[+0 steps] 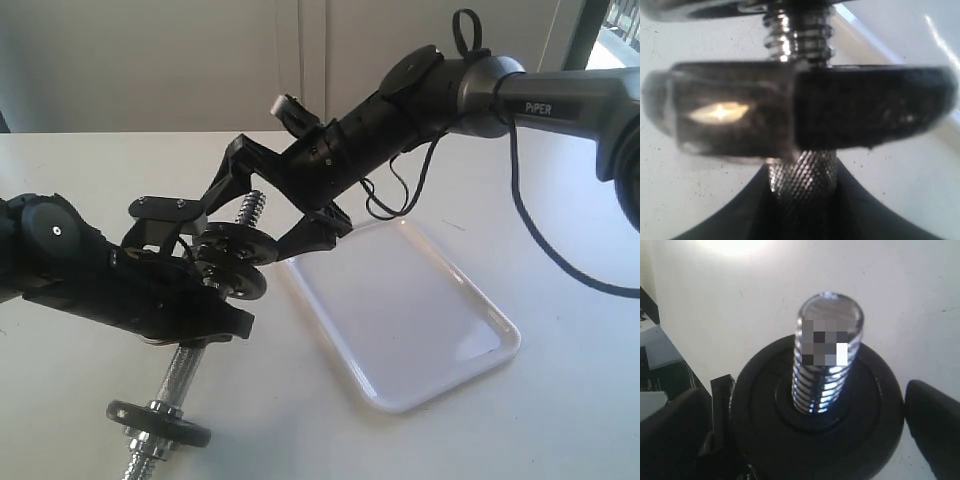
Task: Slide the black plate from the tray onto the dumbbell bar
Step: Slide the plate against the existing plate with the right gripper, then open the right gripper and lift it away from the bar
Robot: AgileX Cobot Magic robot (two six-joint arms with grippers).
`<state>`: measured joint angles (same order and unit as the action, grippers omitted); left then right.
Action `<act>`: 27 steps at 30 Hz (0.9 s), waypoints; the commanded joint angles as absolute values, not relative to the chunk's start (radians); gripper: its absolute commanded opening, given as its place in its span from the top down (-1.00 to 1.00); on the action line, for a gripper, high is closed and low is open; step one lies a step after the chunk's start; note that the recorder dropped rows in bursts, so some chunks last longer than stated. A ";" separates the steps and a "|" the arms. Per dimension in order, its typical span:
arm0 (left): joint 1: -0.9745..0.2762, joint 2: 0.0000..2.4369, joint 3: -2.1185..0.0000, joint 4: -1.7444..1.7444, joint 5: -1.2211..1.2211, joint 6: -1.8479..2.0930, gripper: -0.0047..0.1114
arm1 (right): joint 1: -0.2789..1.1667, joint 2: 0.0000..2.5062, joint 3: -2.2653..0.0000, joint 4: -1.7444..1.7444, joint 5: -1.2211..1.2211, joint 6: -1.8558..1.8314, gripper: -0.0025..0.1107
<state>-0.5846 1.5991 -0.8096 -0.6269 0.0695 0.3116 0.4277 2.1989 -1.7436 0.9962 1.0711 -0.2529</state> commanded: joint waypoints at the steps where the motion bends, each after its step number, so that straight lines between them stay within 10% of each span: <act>1: -0.593 1.560 -0.837 -0.650 0.020 0.336 0.92 | 0.385 2.173 -1.753 1.027 1.075 -0.240 -0.90; 11: -0.593 1.560 -0.837 -0.650 0.020 0.338 0.92 | 0.347 2.173 -1.753 0.990 1.101 -0.230 -0.84; 23: -0.593 1.560 -0.837 -0.650 -0.037 0.227 0.92 | 0.290 2.173 -1.753 0.990 1.205 -0.240 0.89; 27: -0.593 1.560 -0.837 -0.650 -0.071 0.171 0.92 | 0.264 2.173 -1.753 0.980 1.221 -0.246 0.96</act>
